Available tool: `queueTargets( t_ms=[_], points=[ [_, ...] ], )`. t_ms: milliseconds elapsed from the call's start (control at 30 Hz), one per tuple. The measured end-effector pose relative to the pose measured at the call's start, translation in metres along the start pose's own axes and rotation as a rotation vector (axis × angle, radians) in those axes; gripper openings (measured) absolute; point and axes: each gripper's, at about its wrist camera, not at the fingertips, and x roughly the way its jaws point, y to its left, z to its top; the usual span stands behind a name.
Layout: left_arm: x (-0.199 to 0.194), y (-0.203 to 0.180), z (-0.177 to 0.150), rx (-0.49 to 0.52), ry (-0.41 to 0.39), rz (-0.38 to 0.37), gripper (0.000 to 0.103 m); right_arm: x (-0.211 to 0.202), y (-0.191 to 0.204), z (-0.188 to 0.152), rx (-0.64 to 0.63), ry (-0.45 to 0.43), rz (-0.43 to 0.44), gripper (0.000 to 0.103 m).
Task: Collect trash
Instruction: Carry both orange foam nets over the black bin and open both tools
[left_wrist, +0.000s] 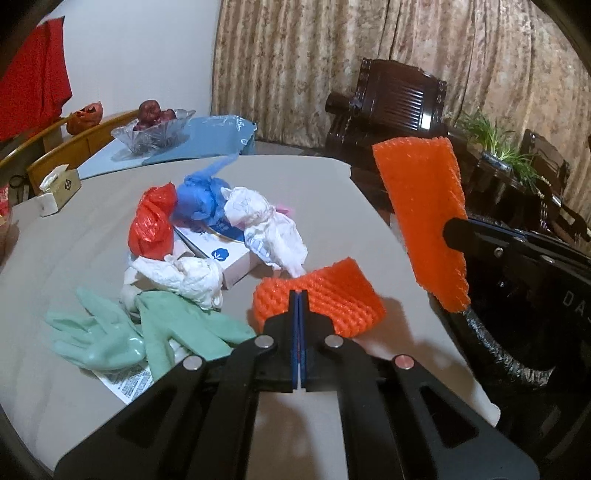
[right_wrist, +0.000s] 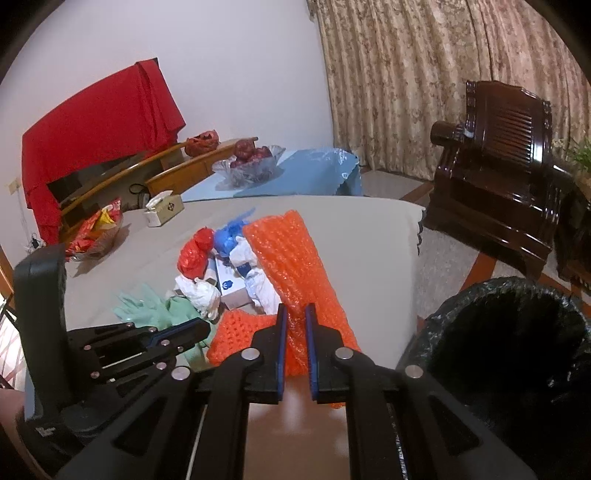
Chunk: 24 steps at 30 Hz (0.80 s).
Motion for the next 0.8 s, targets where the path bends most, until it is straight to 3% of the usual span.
queueTargets(
  t_ms=[67, 100, 133, 167, 300, 367, 400, 433, 467, 500, 800],
  points=[
    [0.004, 0.001, -0.002, -0.011, 0.011, 0.010, 0.003, -0.001, 0.000, -0.001, 0.001, 0.001, -0.004, 0.010],
    [0.008, 0.002, -0.003, -0.016, 0.028, 0.007, 0.018, 0.000, -0.001, -0.003, 0.003, 0.005, -0.006, 0.010],
    [0.013, 0.002, -0.004, -0.020, 0.041, 0.014, 0.041, 0.002, -0.002, -0.004, 0.005, 0.010, -0.010, 0.010],
    [0.015, 0.004, -0.004, -0.024, 0.044, 0.019, 0.050, 0.004, -0.002, -0.007, 0.007, 0.020, -0.013, 0.009],
    [0.033, 0.004, -0.007, -0.021, 0.086, 0.021, 0.060, 0.011, -0.008, -0.014, 0.018, 0.045, -0.024, 0.009],
    [0.041, 0.005, -0.008, -0.027, 0.110, 0.006, 0.058, 0.014, -0.009, -0.016, 0.020, 0.053, -0.028, 0.009],
    [0.044, 0.006, -0.009, -0.034, 0.121, -0.008, 0.039, 0.015, -0.009, -0.016, 0.020, 0.056, -0.030, 0.009],
    [0.047, 0.006, -0.009, -0.039, 0.130, -0.019, 0.029, 0.016, -0.009, -0.017, 0.018, 0.060, -0.032, 0.009],
    [0.048, 0.006, -0.009, -0.037, 0.126, -0.017, 0.026, 0.018, -0.009, -0.017, 0.016, 0.064, -0.035, 0.009],
    [0.047, 0.005, -0.009, -0.031, 0.116, -0.020, 0.015, 0.019, -0.009, -0.017, 0.015, 0.069, -0.038, 0.010],
    [-0.001, 0.003, 0.010, -0.012, -0.010, 0.020, 0.011, 0.007, -0.006, -0.011, 0.009, 0.044, -0.038, 0.009]
  ],
)
